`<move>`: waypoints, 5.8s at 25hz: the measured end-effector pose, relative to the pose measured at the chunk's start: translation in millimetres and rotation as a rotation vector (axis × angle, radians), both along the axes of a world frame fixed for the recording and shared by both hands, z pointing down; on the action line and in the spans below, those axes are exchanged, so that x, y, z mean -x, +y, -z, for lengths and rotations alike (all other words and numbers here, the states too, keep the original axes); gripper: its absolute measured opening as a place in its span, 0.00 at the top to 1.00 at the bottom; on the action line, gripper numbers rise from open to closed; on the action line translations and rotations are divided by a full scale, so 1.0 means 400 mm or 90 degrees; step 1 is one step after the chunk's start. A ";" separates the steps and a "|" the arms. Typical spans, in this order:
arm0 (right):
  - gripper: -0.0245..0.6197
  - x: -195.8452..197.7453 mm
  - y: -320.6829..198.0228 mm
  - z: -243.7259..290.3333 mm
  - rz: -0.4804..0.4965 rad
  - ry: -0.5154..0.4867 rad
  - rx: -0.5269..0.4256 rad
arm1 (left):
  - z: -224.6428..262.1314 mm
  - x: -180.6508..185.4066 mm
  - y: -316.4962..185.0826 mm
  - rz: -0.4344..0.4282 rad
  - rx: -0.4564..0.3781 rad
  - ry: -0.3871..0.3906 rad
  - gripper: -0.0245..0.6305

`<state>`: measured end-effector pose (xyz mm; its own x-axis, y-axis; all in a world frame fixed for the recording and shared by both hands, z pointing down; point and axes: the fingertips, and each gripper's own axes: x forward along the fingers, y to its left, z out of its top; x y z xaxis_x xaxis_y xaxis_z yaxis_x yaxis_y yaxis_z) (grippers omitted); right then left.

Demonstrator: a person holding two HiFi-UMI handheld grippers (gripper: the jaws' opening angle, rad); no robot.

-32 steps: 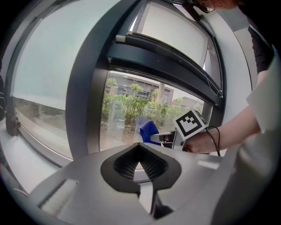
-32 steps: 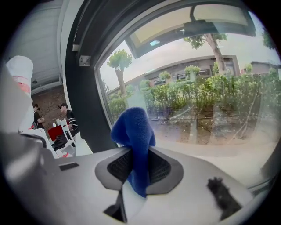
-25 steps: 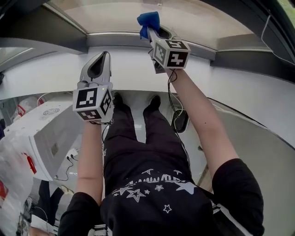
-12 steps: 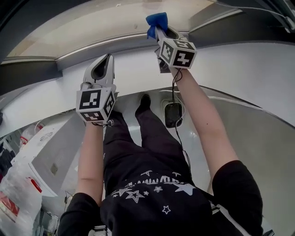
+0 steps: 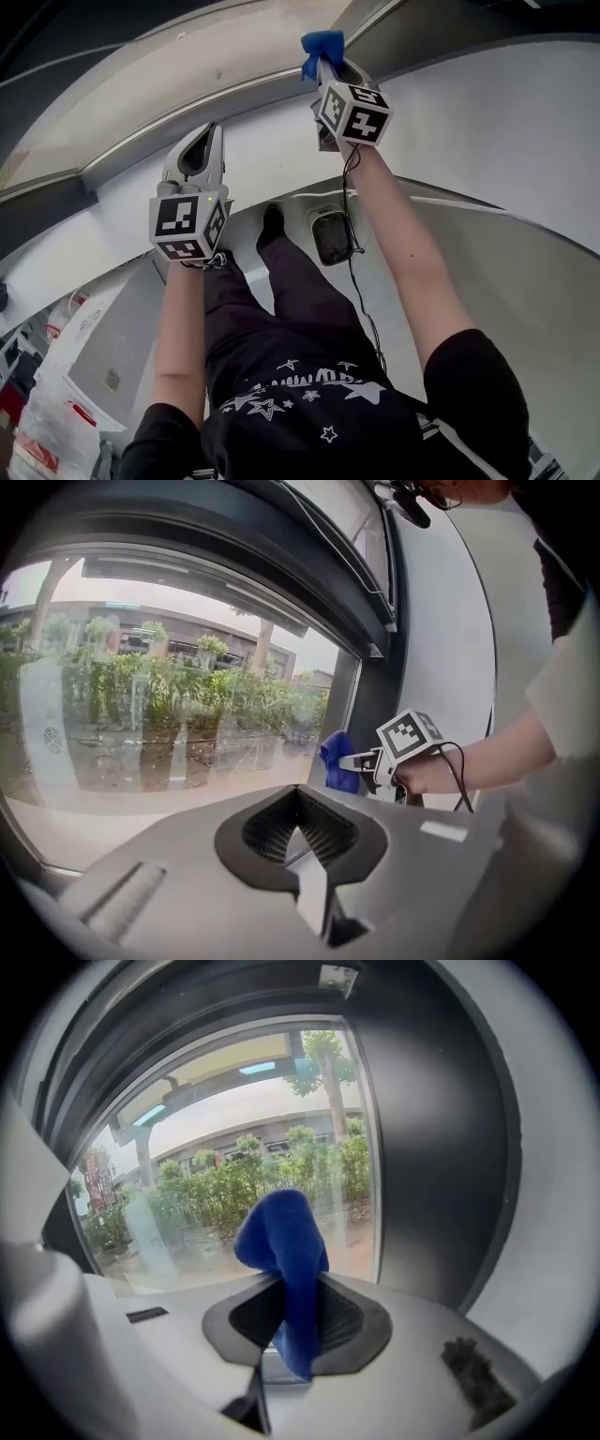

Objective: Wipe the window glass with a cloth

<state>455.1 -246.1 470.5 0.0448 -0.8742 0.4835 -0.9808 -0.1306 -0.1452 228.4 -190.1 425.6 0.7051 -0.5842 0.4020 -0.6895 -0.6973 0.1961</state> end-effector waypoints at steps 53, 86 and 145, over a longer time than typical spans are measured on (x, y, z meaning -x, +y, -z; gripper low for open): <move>0.85 1.663 -0.159 -0.383 0.463 -0.061 0.109 | -0.182 1.245 0.061 0.404 0.028 -0.024 0.95; 0.85 0.658 -0.102 -0.453 0.210 -0.017 0.153 | -0.291 0.459 -0.051 0.097 0.085 -0.052 0.95; 0.85 0.766 0.518 0.170 0.226 -0.088 -0.021 | 0.119 0.636 0.516 0.141 0.022 -0.001 0.95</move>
<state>148.6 -39.0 402.7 -0.3270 -0.8390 0.4350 -0.9350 0.2202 -0.2781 -26.1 16.2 378.2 0.5609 -0.7099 0.4259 -0.8250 -0.5220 0.2165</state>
